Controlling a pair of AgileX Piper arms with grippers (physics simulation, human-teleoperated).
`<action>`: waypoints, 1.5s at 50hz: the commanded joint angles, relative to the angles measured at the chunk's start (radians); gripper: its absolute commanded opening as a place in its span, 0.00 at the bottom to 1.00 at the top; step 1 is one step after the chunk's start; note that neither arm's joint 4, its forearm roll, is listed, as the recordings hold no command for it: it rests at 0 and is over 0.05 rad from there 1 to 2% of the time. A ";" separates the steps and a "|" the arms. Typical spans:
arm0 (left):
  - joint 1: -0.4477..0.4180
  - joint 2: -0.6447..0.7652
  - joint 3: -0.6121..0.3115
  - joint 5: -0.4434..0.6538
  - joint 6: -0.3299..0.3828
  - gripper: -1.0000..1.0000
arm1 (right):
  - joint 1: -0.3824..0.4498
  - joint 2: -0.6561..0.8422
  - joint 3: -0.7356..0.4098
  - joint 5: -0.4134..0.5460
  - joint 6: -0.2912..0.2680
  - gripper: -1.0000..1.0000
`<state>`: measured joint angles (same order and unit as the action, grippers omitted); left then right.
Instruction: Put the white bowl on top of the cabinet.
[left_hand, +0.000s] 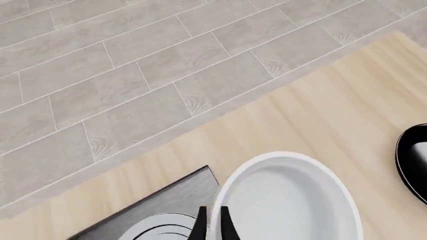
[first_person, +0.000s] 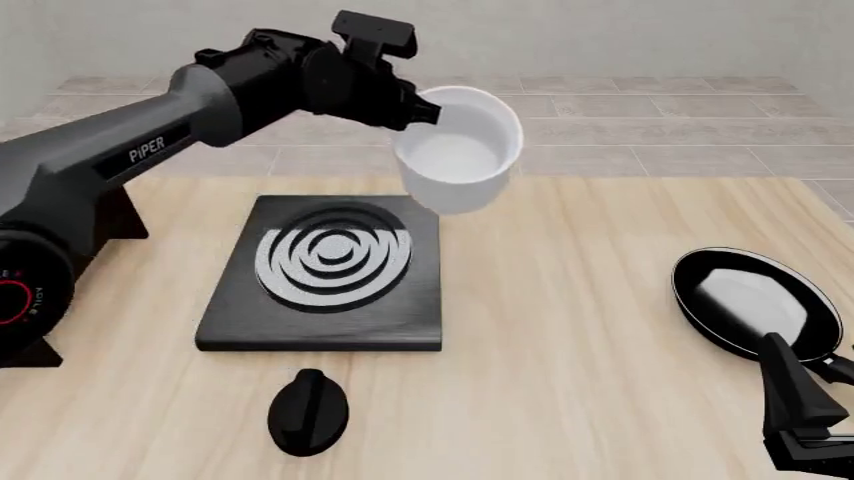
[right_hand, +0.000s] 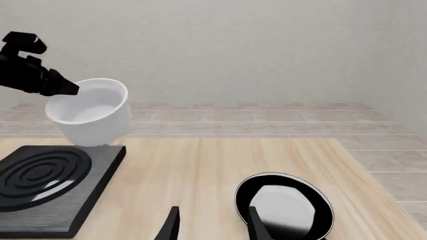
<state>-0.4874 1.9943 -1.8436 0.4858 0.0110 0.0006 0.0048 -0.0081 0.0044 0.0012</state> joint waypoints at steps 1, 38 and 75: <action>0.059 -0.085 0.054 -0.011 0.018 0.00 | 0.000 0.000 0.000 0.000 0.000 1.00; 0.356 -0.269 0.153 0.022 0.029 0.00 | 0.000 0.000 0.000 0.000 0.000 1.00; 0.630 -0.432 0.323 -0.022 0.007 0.00 | 0.000 0.000 0.000 0.000 0.000 1.00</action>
<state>0.0655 1.6156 -1.5486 0.4785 0.0219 0.0007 0.0048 -0.0081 0.0044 0.0012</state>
